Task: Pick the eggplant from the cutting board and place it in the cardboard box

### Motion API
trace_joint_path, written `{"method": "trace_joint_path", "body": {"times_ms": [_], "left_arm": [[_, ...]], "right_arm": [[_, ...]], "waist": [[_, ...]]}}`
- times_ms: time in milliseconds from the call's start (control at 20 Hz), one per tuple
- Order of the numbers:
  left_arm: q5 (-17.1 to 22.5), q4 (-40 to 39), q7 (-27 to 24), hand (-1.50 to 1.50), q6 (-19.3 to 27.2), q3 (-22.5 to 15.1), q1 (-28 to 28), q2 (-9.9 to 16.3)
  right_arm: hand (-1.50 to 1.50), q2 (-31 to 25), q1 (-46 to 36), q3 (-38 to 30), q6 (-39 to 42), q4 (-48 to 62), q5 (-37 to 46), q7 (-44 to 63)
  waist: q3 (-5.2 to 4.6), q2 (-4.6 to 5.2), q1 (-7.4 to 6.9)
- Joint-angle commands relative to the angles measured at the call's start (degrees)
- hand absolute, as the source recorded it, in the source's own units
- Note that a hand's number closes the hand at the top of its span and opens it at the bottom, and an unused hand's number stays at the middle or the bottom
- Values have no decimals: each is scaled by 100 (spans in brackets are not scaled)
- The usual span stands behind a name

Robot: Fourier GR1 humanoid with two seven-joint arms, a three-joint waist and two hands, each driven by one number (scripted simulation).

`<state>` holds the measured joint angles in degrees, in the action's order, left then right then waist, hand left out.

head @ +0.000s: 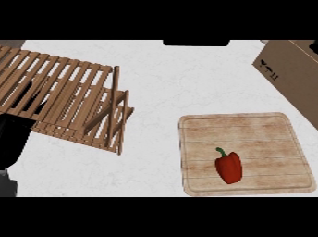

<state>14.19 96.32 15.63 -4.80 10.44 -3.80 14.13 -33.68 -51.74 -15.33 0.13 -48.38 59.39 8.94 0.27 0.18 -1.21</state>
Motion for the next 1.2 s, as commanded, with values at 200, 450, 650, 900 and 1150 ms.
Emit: {"method": "trace_joint_path", "body": {"times_ms": [200, 450, 650, 900, 1150], "left_arm": [[-82, -182, 111, 0, 15, -64, -51, -47], [-149, -319, -196, 0, -100, -72, 173, -97], [-160, -285, -99, 0, -48, -133, 123, -172], [-50, 124, 112, 0, -123, -43, 336, -35], [-317, 37, 48, 0, 179, -211, 261, -281]], "right_arm": [[150, -73, -183, -280, -142, 1705, -204, -703], [-150, -148, -110, -559, -158, 2357, -299, -315], [-150, -350, -33, -694, -204, 2775, -505, -1343], [-150, -226, -95, -1322, -882, 2626, -1152, -1791], [-150, -218, -35, -2332, -1143, 2420, -2230, -2068]], "waist": [[-22, 41, -29], [-22, 50, -40], [-16, 57, -53], [-11, 41, -96], [-12, 7, 65]]}}
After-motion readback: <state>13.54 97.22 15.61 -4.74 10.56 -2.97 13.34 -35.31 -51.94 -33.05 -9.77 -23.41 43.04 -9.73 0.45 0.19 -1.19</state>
